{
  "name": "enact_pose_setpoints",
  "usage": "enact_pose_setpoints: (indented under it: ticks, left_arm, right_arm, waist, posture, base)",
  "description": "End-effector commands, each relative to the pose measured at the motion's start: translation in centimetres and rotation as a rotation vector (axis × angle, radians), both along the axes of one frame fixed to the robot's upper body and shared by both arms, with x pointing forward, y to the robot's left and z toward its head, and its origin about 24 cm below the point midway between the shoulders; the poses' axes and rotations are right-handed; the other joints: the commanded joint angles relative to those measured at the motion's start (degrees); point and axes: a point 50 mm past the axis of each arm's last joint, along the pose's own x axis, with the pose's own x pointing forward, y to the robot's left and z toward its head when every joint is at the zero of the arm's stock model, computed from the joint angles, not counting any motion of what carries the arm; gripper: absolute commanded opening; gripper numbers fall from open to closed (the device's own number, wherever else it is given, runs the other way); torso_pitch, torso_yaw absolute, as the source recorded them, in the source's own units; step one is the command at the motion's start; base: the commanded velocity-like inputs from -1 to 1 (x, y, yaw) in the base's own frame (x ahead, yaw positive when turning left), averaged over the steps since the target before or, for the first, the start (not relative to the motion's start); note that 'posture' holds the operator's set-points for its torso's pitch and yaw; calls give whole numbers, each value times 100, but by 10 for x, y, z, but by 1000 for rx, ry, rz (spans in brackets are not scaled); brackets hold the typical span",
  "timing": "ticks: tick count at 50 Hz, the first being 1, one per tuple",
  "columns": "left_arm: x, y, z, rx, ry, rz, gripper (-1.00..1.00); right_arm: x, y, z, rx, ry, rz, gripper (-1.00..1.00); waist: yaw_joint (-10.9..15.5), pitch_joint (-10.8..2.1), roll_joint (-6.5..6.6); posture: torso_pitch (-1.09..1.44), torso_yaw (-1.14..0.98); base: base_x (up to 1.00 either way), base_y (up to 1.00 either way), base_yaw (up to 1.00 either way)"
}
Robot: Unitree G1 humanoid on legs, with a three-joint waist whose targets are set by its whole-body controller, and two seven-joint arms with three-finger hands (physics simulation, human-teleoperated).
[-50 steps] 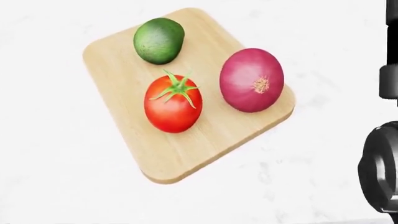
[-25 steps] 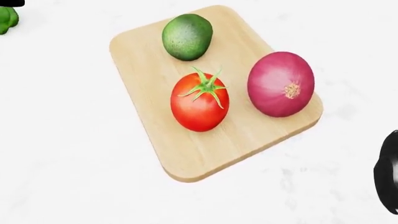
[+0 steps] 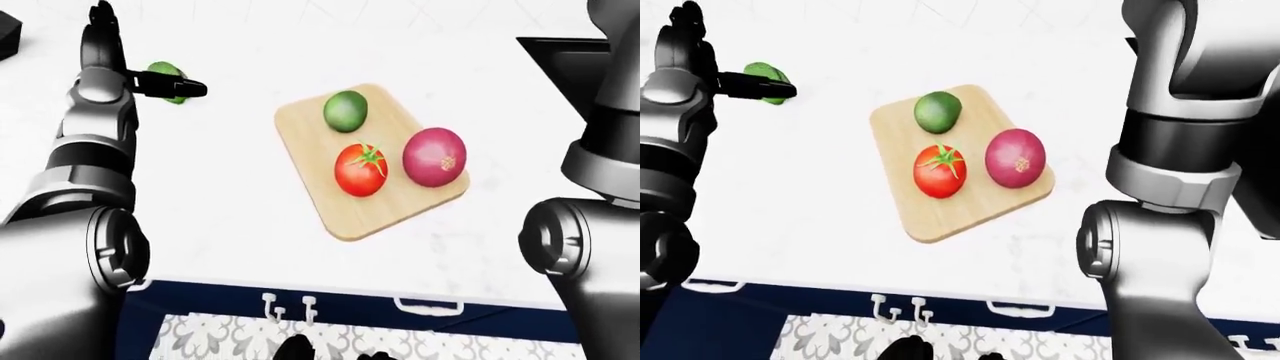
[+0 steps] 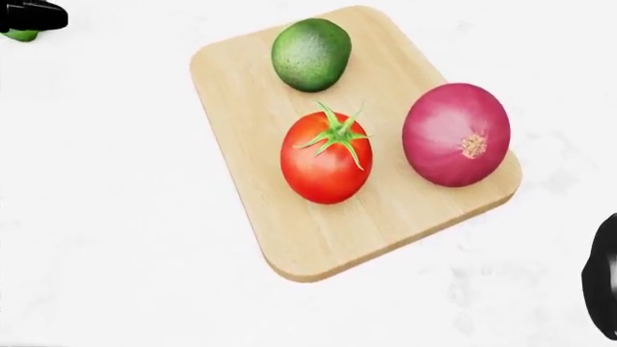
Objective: Place the avocado, onion, tomato and bell pepper on the cutting board.
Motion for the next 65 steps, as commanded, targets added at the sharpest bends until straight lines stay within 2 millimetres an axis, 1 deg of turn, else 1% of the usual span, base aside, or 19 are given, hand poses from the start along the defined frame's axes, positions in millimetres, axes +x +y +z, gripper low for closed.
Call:
enact_pose_setpoints:
  ticks: [1,10,19,30,35,41,47,52,56,59,61,65]
  left_arm:
    - [-3,-2,29,24,-110,0,100]
    - [-1,-3,16,3,-82,0,100]
    - [-2,1,7,13,-63,24,100]
    - [-1,0,-1,1,-90,52,100]
    - [0,-4,0,0,-106,48,100]
    - [-1,-8,20,-7,-160,44,100]
    - [-1,-10,25,-6,-175,28,100]
    - [-1,-9,26,-4,-174,30,100]
    - [-1,-11,26,-3,-174,24,100]
    - [0,-12,26,2,-174,15,100]
    - [0,-12,27,2,-175,16,100]
    - [-1,-11,28,4,-178,18,100]
  right_arm:
    - [-12,2,18,-7,-95,6,100]
    - [-14,1,18,-6,-93,4,100]
    - [-8,2,13,-1,-86,1,100]
    - [-15,-2,11,1,-79,-1,100]
    - [-16,-2,8,5,-76,-2,100]
    - [-16,-3,6,9,-74,-2,100]
    - [-19,-4,5,13,-73,-3,100]
    - [-24,-6,9,15,-84,-8,100]
    - [-29,-7,21,17,-109,-17,100]
    - [-34,-9,32,13,-134,-24,100]
    - [-33,-9,33,11,-139,-28,100]
    - [-37,-9,37,12,-148,-28,100]
  waist:
    - [1,-253,12]
    - [28,-269,25]
    - [17,-285,29]
    - [36,-286,30]
    - [30,-289,21]
    - [29,-286,6]
    - [35,-265,9]
    - [35,-224,32]
    - [31,-168,37]
    - [29,-102,41]
    - [31,-49,42]
    - [27,42,28]
  posture:
    - [27,23]
    - [27,23]
    - [27,23]
    - [27,23]
    - [27,23]
    - [27,23]
    - [28,23]
    - [30,23]
    - [32,23]
    - [34,23]
    - [35,23]
    - [38,23]
  base:
    - [0,0,0]
    - [0,0,0]
    - [0,0,0]
    - [0,0,0]
    - [0,0,0]
    - [0,0,0]
    - [0,0,0]
    - [0,0,0]
    - [0,0,0]
    - [0,0,0]
    - [0,0,0]
    - [0,0,0]
